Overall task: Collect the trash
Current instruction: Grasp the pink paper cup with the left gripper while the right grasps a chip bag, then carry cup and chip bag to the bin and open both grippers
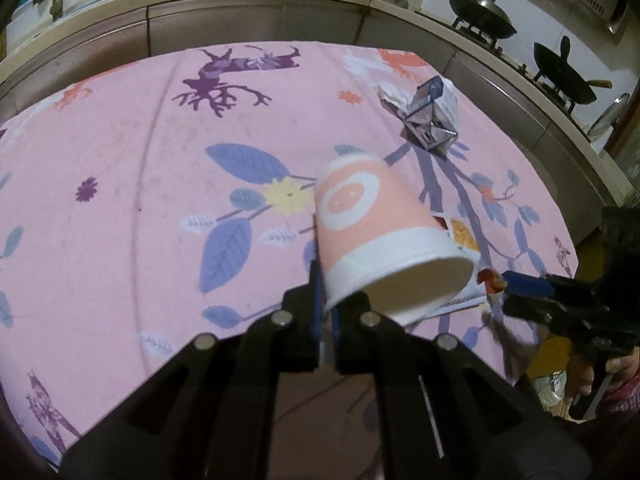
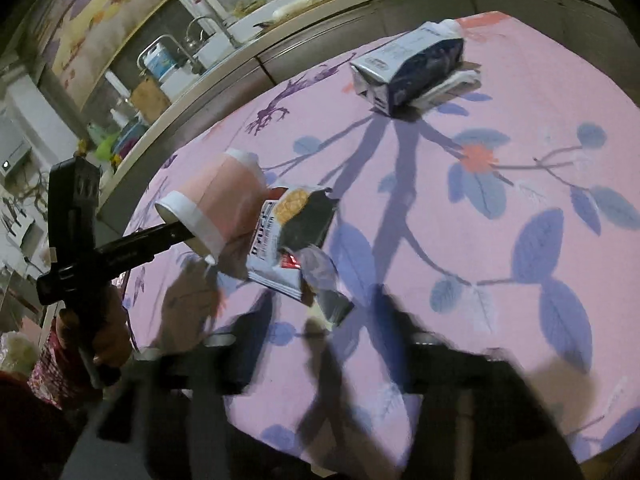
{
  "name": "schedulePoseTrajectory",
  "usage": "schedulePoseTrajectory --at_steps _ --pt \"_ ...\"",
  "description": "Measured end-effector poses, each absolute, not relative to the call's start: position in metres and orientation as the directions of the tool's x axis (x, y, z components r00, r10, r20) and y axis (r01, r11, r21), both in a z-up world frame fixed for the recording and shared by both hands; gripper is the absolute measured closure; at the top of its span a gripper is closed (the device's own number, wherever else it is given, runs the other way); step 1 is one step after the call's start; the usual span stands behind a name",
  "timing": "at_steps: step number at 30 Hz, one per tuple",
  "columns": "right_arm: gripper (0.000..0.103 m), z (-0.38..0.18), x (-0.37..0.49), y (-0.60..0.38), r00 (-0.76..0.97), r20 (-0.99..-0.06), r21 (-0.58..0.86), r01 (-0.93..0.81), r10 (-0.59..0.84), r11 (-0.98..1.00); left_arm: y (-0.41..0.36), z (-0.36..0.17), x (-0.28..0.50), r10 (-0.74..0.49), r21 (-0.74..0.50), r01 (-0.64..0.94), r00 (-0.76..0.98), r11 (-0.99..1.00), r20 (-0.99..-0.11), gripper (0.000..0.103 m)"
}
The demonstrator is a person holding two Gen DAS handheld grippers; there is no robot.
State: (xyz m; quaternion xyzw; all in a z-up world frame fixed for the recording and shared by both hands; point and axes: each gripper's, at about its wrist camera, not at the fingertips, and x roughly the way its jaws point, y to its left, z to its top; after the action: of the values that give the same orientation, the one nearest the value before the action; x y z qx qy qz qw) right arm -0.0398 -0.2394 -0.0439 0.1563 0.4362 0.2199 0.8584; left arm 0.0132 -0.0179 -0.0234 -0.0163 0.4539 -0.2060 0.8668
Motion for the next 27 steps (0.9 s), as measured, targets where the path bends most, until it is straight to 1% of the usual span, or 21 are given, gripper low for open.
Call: schedulePoseTrajectory --at_steps 3,4,5,7,10,13,14,15,16,17,18,19,20,21,22,25,27 --pt "0.043 -0.039 -0.047 -0.235 0.544 -0.670 0.417 -0.287 0.505 0.862 -0.019 -0.022 0.012 -0.370 -0.209 0.349 0.498 0.914 -0.784 0.098" --pt "0.043 -0.035 -0.048 -0.232 0.547 -0.667 0.400 -0.310 0.506 0.862 -0.020 -0.022 0.011 -0.367 -0.206 0.348 0.498 0.915 -0.786 0.094" --pt "0.043 -0.034 -0.047 -0.230 0.547 -0.666 0.392 -0.322 0.507 0.862 -0.020 -0.022 0.011 -0.364 -0.204 0.346 0.500 0.916 -0.786 0.086" --pt "0.043 -0.032 -0.043 -0.224 0.547 -0.663 0.380 -0.343 0.512 0.859 -0.020 -0.022 0.011 -0.357 -0.198 0.341 0.507 0.919 -0.785 0.079" --pt "0.043 -0.033 -0.037 -0.213 0.553 -0.661 0.341 -0.380 0.507 0.860 -0.021 -0.024 0.011 -0.350 -0.192 0.340 0.502 0.921 -0.791 0.079" --pt "0.044 -0.040 -0.030 -0.204 0.541 -0.682 0.305 -0.401 0.491 0.864 -0.021 -0.026 0.009 -0.349 -0.189 0.342 0.501 0.920 -0.792 0.079" --pt "0.048 -0.043 -0.029 -0.203 0.536 -0.686 0.304 -0.403 0.492 0.863 -0.022 -0.027 0.008 -0.350 -0.188 0.346 0.500 0.919 -0.792 0.079" --pt "0.056 -0.046 -0.027 -0.201 0.524 -0.693 0.309 -0.406 0.496 0.860 -0.022 -0.028 0.008 -0.352 -0.189 0.350 0.496 0.918 -0.793 0.079" --pt "0.060 -0.048 -0.027 -0.201 0.517 -0.696 0.312 -0.407 0.498 0.859 -0.023 -0.029 0.008 -0.357 -0.191 0.354 0.495 0.915 -0.792 0.080" --pt "0.074 -0.049 -0.027 -0.200 0.524 -0.693 0.306 -0.409 0.496 0.860 -0.024 -0.030 0.008 -0.363 -0.193 0.361 0.495 0.912 -0.789 0.093" --pt "0.087 -0.051 -0.027 -0.199 0.516 -0.696 0.310 -0.412 0.499 0.857 -0.026 -0.031 0.008 -0.367 -0.193 0.371 0.488 0.908 -0.792 0.097" --pt "0.090 -0.052 -0.027 -0.200 0.512 -0.696 0.318 -0.410 0.504 0.855 -0.028 -0.033 0.009 -0.377 -0.201 0.380 0.474 0.903 -0.796 0.099" --pt "0.096 -0.052 -0.026 -0.202 0.508 -0.692 0.335 -0.403 0.513 0.852 -0.029 -0.033 0.009 -0.385 -0.211 0.382 0.469 0.900 -0.795 0.099" --pt "0.099 -0.052 -0.027 -0.204 0.506 -0.688 0.346 -0.401 0.520 0.848 -0.031 -0.032 0.009 -0.400 -0.225 0.390 0.460 0.893 -0.793 0.099" --pt "0.100 -0.049 -0.028 -0.207 0.512 -0.676 0.359 -0.399 0.530 0.844 -0.033 -0.031 0.008 -0.411 -0.233 0.397 0.456 0.888 -0.789 0.099" --pt "0.101 -0.039 -0.033 -0.219 0.541 -0.648 0.373 -0.387 0.535 0.843 -0.041 -0.020 0.004 -0.440 -0.246 0.424 0.457 0.872 -0.773 0.099" --pt "0.101 -0.031 -0.037 -0.231 0.572 -0.624 0.381 -0.372 0.533 0.846 -0.049 -0.012 0.005 -0.475 -0.277 0.440 0.445 0.854 -0.759 0.099"
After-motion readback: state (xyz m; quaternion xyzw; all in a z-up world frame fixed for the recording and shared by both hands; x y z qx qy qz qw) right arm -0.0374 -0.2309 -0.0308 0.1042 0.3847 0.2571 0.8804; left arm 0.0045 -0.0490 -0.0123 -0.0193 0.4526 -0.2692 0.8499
